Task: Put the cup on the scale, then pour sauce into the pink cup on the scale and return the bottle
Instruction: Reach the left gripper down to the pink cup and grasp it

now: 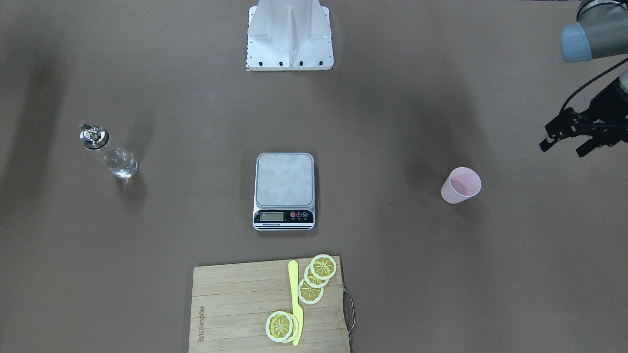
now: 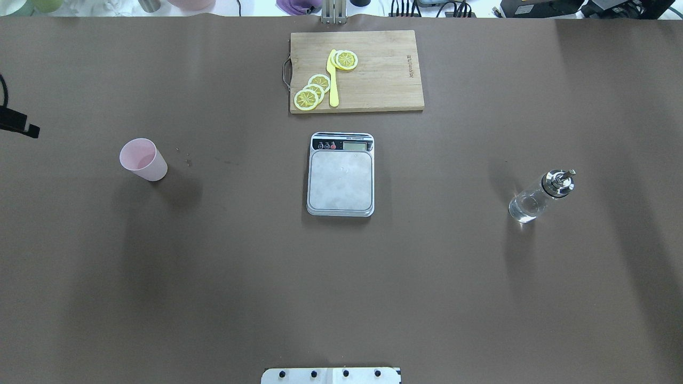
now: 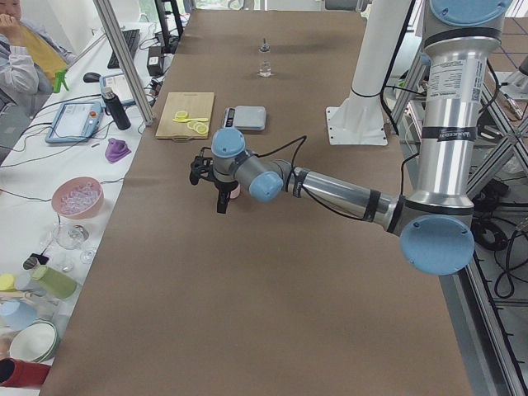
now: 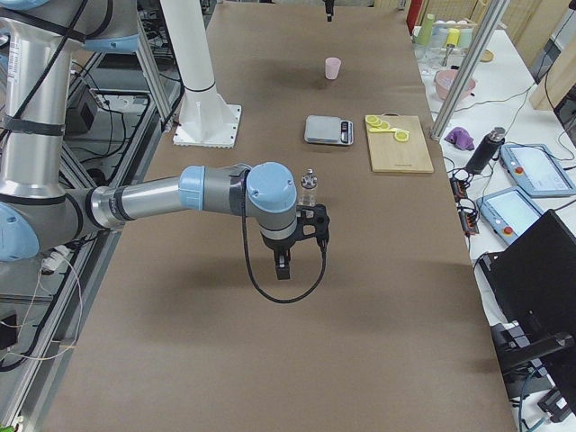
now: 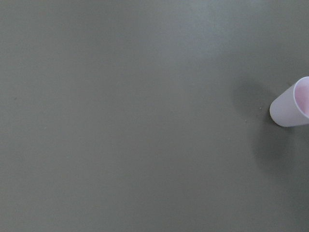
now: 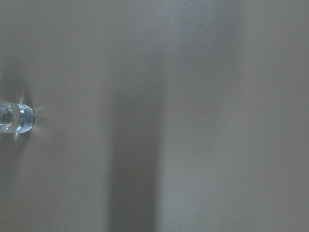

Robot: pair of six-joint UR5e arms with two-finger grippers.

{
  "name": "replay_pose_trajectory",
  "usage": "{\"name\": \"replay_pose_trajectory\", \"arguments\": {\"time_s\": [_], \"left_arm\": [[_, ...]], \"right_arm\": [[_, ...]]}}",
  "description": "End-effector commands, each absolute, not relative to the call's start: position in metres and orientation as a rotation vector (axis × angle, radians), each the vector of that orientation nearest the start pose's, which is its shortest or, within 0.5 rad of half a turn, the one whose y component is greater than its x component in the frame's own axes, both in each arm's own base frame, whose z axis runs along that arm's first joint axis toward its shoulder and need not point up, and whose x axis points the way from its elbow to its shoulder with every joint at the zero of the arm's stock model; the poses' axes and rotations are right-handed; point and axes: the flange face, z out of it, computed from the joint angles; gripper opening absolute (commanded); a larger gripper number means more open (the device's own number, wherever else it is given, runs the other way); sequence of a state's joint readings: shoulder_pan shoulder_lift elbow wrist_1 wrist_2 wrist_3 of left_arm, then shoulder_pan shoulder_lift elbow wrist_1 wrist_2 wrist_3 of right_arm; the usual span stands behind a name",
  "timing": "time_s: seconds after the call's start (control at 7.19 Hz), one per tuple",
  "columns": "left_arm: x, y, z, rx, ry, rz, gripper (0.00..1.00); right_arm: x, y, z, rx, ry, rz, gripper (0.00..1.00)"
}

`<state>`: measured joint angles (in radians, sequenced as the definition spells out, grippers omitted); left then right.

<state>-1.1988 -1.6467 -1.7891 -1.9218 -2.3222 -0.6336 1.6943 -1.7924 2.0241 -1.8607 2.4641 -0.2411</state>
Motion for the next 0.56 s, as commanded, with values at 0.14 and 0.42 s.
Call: {"name": "replay_pose_trajectory", "arguments": {"time_s": [0.14,0.42], "left_arm": [[0.203,-0.548,0.425,0.108,0.830,0.008,0.96],[0.236,-0.550,0.434,0.060,0.818,0.044,0.85]], "right_arm": [[0.099,-0.377,0.552,0.113,-0.901,-0.092,1.00],[0.098,-0.378,0.555,0.105,-0.904,-0.091,1.00]]}}
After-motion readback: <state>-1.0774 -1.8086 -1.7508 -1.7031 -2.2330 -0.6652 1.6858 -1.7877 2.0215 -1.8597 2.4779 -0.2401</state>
